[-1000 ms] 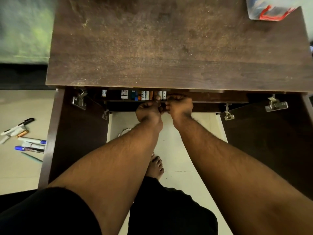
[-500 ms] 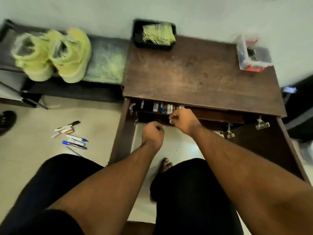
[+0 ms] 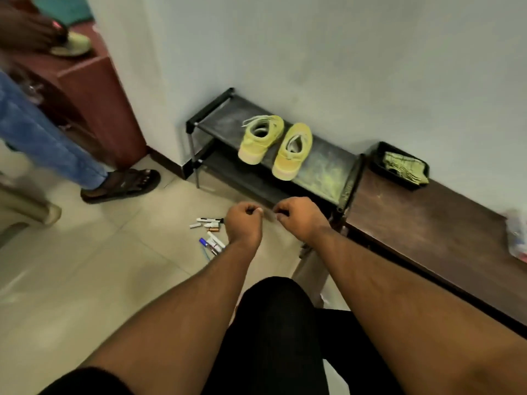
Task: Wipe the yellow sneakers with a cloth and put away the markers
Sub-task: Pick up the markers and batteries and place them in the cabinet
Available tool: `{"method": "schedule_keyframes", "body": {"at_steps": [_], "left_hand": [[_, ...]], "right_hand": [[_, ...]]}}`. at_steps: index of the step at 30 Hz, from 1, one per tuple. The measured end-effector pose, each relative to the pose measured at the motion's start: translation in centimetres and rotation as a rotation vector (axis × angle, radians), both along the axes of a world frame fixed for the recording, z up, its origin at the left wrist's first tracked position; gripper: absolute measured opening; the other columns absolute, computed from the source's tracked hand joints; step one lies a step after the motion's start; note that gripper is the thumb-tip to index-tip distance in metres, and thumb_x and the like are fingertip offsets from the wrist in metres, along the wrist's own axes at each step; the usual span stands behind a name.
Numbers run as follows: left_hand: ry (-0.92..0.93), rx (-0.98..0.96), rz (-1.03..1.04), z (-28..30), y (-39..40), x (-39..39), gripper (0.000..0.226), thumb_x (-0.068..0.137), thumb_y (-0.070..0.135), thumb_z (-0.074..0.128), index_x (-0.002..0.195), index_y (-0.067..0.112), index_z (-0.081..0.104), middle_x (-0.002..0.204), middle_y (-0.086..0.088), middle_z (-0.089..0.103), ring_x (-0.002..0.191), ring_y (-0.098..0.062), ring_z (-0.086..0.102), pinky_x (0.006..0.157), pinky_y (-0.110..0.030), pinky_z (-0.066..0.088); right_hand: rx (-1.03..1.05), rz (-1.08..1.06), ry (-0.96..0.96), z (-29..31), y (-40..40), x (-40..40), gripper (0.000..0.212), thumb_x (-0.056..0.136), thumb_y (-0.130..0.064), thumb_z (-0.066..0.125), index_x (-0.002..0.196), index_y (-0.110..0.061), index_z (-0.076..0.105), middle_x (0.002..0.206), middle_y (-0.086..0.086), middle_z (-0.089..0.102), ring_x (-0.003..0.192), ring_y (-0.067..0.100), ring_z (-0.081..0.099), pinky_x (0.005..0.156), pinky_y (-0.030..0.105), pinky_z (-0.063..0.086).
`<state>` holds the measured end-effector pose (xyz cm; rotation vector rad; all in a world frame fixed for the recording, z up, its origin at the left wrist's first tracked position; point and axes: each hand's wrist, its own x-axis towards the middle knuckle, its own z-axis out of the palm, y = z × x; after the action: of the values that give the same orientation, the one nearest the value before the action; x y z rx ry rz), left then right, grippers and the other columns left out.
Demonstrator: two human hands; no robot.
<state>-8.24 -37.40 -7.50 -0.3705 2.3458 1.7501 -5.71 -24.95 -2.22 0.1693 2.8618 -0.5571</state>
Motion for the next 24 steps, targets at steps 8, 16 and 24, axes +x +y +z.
{"method": "schedule_keyframes", "body": {"at_steps": [8, 16, 24], "left_hand": [[-0.232, -0.363, -0.031, -16.3, -11.5, -5.9, 0.014, 0.083, 0.013, 0.065, 0.092, 0.008, 0.075, 0.098, -0.010, 0.073, 0.097, -0.029, 0.065, 0.082, -0.030, 0.047], [-0.370, -0.648, -0.448, -30.2, -14.3, -12.9, 0.039, 0.090, 0.025, 0.064, 0.126, 0.014, 0.061, 0.133, -0.009, 0.055, 0.121, -0.026, 0.051, 0.102, -0.036, 0.043], [-0.160, -0.826, -0.445, -38.7, -14.1, -18.8, 0.046, 0.092, 0.020, 0.051, 0.138, 0.019, 0.047, 0.136, -0.012, 0.047, 0.122, -0.034, 0.046, 0.092, -0.046, 0.047]], "right_hand": [[0.011, 0.160, -0.172, -15.2, -4.4, -10.3, 0.025, 0.091, -0.019, 0.054, 0.111, -0.020, 0.068, 0.113, 0.003, 0.066, 0.105, 0.023, 0.060, 0.090, 0.034, 0.049], [-0.077, 0.196, -0.339, -31.2, -5.8, -16.3, 0.041, 0.090, -0.013, 0.057, 0.129, -0.026, 0.059, 0.131, 0.002, 0.056, 0.118, 0.021, 0.054, 0.098, 0.023, 0.039], [-0.150, 0.287, -0.361, -42.0, -8.4, -19.8, 0.038, 0.094, -0.015, 0.049, 0.129, -0.025, 0.059, 0.130, 0.000, 0.059, 0.118, 0.019, 0.055, 0.102, 0.028, 0.042]]}}
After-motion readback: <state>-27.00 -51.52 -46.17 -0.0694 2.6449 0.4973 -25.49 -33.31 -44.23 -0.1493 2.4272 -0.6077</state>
